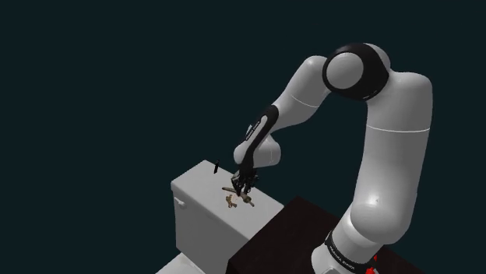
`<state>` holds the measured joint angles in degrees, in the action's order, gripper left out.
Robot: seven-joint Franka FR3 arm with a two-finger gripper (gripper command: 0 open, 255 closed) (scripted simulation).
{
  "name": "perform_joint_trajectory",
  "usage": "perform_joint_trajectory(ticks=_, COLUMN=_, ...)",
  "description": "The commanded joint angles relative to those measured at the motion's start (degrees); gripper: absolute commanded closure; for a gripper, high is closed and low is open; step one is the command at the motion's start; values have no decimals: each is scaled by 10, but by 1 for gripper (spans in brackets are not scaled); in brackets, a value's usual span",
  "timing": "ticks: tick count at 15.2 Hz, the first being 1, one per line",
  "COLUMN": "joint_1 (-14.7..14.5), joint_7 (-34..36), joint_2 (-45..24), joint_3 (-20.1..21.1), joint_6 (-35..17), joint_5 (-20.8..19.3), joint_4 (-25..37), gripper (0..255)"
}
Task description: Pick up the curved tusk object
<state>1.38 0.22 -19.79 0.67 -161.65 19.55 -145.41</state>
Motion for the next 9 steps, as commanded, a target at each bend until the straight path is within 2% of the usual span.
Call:
perform_joint_trajectory(ticks=1, joint_1=-5, joint_7=8, joint_2=22, joint_3=-7, joint_6=16, joint_5=-8, joint_4=-6, gripper=255)
perform_joint_trajectory(ticks=9, joint_1=-15, joint_7=32, joint_2=79, joint_3=-23, joint_6=61, joint_5=-35, joint_4=-17, gripper=255)
